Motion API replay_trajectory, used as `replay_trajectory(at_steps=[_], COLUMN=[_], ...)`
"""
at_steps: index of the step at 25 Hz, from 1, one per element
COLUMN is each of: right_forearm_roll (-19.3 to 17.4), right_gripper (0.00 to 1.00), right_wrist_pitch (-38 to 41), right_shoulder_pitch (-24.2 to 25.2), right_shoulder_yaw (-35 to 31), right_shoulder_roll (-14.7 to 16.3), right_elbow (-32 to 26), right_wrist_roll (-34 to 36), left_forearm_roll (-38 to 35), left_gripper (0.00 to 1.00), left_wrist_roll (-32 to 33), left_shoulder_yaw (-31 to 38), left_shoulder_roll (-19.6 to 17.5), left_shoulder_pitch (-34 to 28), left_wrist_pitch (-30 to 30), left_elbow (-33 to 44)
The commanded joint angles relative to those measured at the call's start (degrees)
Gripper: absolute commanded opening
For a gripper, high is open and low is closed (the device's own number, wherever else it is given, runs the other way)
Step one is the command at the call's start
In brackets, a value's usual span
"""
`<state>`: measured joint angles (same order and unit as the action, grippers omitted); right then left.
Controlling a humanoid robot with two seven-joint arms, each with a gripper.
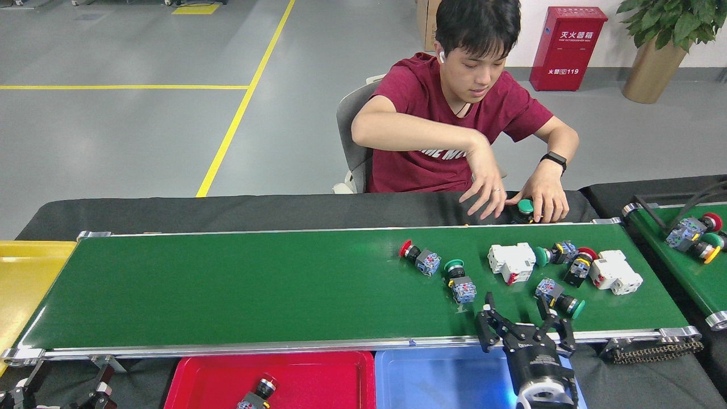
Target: Pick switch part from conveyor to tray
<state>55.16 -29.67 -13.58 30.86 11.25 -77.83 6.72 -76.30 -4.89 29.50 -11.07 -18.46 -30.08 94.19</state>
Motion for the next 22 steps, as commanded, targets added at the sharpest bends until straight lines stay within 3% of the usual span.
replay_trajectory(at_steps=[1,5,10,12,13,15,17,22], right_forearm_roll=[0.2,0.0,-0.6,-0.6,-0.5,-0.5,-0.5,-0.5], right_gripper=[0.91,0.91,0.87,0.68,0.53,0.13,0.04,0.04], right_wrist_pitch=[-0.8,-0.7,-0.1,2.3,5.0,10.8,12.5,15.2], right_shoulder_pitch=[-2.3,-7.2,-12.7,-13.1,-13.1,-13.0,-13.0,-12.5], right_shoulder_yaw=[0.0,0.0,-0.1,-0.1,-0.1,-0.1,-0.4,-0.5], right_shoulder_roll=[-1.2,-2.7,-4.3,-4.2,-4.0,-3.7,-3.8,-3.8], right_elbow=[2.1,10.9,17.7,18.1,18.2,18.3,18.2,15.8], right_wrist_roll=[-1.0,-1.9,-2.2,-3.2,-4.4,-5.4,-5.3,-5.3], left_forearm_roll=[0.0,0.0,-0.1,-0.1,-0.1,-0.1,-0.1,-0.1], left_gripper=[1.00,1.00,1.00,1.00,1.00,1.00,1.00,1.00], left_wrist_roll=[-0.2,-0.2,-0.2,-0.2,-0.2,-0.2,-0.2,0.5], left_shoulder_yaw=[0.2,0.1,-0.1,-0.8,-1.2,-1.5,-2.3,-4.5], left_shoulder_roll=[-0.8,-0.8,-0.9,-0.8,-0.8,-0.7,-0.6,-0.2], left_shoulder_pitch=[0.4,0.4,0.4,0.5,0.5,0.5,0.6,1.7], left_wrist_pitch=[-0.1,-0.1,-0.1,-0.1,-0.1,-0.1,-0.1,0.3], left_elbow=[0.6,0.7,1.0,1.3,1.7,2.7,3.6,4.9])
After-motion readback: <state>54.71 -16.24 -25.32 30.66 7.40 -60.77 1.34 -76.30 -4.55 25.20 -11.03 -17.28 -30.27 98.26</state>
